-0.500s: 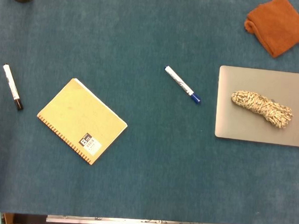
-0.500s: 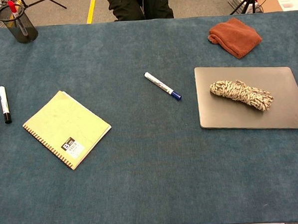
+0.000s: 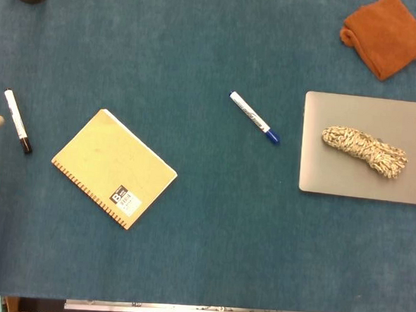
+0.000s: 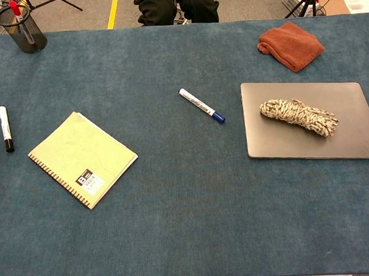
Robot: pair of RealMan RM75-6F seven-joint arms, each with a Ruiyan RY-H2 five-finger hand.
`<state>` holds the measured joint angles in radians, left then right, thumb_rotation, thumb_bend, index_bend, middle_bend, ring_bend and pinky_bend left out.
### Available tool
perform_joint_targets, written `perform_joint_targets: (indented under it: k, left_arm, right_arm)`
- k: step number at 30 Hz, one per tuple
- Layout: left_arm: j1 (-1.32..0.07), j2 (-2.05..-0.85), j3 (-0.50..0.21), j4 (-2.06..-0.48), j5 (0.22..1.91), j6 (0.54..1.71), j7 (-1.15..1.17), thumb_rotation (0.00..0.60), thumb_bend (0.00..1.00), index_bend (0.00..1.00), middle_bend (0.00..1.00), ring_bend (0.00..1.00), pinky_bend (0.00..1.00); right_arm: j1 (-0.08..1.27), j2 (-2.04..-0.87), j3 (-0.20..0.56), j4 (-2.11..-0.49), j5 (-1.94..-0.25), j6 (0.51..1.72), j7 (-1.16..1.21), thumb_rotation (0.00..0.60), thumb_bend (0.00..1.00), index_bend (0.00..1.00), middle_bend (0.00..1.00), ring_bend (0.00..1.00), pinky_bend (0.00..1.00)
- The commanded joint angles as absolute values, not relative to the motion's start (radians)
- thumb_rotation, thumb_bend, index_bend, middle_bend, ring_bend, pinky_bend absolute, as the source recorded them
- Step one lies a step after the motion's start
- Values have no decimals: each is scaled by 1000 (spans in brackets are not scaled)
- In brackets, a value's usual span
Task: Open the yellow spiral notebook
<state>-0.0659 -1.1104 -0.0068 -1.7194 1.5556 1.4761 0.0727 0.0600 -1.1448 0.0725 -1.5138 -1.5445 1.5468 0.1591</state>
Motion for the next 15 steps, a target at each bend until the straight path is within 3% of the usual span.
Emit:
perform_joint_targets:
  k: [1,15]
  left_arm:
    - [-89,-1091,11,-1712,1584,1441,49,600,453,218,105,0,0]
    - [-247,-1046,88,-1676,1799,1266,-82,600,433,217,104,0,0]
  right_arm:
    - [59,-1139,76,-1519,-1543,1550,156,600,192,158,209,101,178]
    - [63,-1125,80,-1540,-1534,1541,135,600,192,158,209,101,178]
